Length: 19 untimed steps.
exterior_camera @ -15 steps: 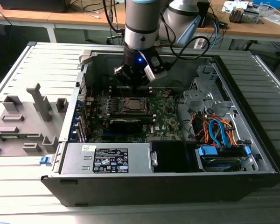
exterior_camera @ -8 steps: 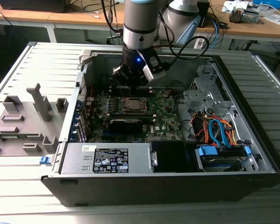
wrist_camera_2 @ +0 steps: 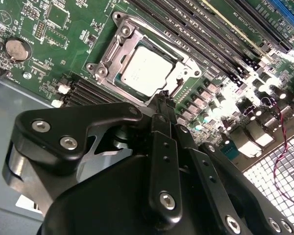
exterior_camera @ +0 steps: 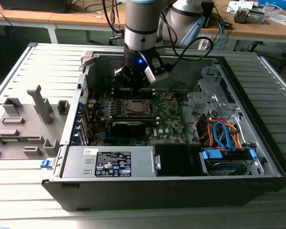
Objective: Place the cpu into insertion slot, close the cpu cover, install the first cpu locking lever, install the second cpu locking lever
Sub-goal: 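Install the first cpu locking lever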
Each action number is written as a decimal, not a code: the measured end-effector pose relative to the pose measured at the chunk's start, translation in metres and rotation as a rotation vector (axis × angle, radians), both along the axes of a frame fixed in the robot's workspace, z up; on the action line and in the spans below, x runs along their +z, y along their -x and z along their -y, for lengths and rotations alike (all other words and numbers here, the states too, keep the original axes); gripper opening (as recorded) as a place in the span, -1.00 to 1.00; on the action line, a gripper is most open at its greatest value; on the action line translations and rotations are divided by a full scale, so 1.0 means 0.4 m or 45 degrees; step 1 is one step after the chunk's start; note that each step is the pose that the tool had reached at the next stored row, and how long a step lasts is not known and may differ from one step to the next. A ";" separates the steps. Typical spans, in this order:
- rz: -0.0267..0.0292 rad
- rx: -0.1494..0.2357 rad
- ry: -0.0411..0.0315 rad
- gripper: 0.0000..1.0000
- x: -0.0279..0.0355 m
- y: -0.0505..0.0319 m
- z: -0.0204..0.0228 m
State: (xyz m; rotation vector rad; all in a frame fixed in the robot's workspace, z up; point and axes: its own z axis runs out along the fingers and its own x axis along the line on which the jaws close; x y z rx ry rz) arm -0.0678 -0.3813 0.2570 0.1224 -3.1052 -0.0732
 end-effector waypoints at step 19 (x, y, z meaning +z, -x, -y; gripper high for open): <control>-0.0001 0.000 0.0000 -0.79 0.000 0.013 0.000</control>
